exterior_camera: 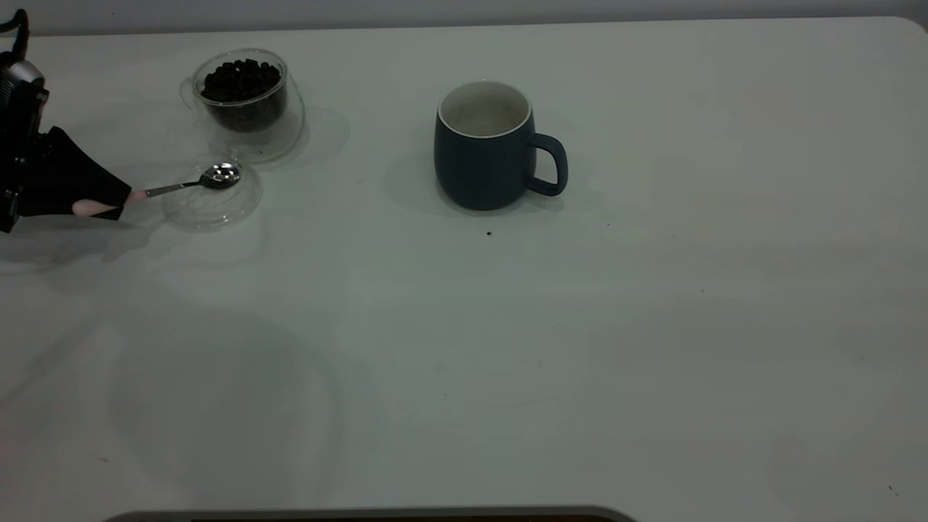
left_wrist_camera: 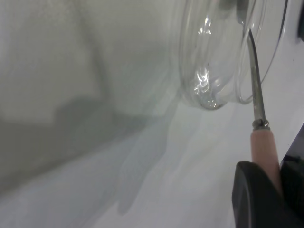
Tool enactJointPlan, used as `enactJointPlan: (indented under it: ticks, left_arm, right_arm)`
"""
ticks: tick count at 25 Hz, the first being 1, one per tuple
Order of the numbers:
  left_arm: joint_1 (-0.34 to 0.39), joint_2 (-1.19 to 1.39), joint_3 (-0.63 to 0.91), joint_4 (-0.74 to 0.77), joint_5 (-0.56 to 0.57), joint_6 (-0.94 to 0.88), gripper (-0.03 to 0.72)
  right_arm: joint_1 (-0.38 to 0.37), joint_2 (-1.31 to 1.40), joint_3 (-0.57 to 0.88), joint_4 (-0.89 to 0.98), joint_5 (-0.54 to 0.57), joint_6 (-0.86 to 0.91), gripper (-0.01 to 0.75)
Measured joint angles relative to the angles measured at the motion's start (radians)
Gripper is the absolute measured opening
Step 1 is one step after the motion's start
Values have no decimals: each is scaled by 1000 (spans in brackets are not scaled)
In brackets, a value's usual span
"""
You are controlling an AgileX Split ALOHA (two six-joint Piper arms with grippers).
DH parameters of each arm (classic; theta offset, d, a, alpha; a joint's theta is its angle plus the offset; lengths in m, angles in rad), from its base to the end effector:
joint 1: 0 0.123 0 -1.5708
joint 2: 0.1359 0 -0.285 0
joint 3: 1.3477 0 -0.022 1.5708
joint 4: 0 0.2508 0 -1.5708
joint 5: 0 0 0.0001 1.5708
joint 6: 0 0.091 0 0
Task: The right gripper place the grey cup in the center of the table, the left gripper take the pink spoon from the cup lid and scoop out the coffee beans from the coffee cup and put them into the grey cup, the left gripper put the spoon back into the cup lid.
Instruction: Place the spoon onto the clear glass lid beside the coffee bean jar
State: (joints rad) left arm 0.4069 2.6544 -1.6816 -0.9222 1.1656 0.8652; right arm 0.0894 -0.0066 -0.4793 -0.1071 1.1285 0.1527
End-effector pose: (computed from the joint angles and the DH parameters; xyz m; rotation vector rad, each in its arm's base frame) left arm 0.4184 0.1077 -0.0189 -0.1932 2.7823 -1.2641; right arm -0.0060 -0.0094 0.2666 0.0756 2.1198 0.0136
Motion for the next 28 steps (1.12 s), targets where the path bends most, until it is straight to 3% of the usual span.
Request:
enactJointPlan:
  ticks: [17, 20, 25, 28]
  left_arm:
    - [-17, 0, 0, -15, -3, -23, 144]
    - [-17, 0, 0, -15, -3, -26, 216]
    - [-17, 0, 0, -15, -3, -28, 397]
    - [-17, 0, 0, -20, -3, -28, 446]
  right_arm:
    - [0, 0, 0, 0, 0, 0, 457]
    - [0, 0, 0, 0, 0, 0, 457]
    - [0, 0, 0, 0, 0, 0, 457]
    - [0, 0, 0, 0, 0, 0, 457]
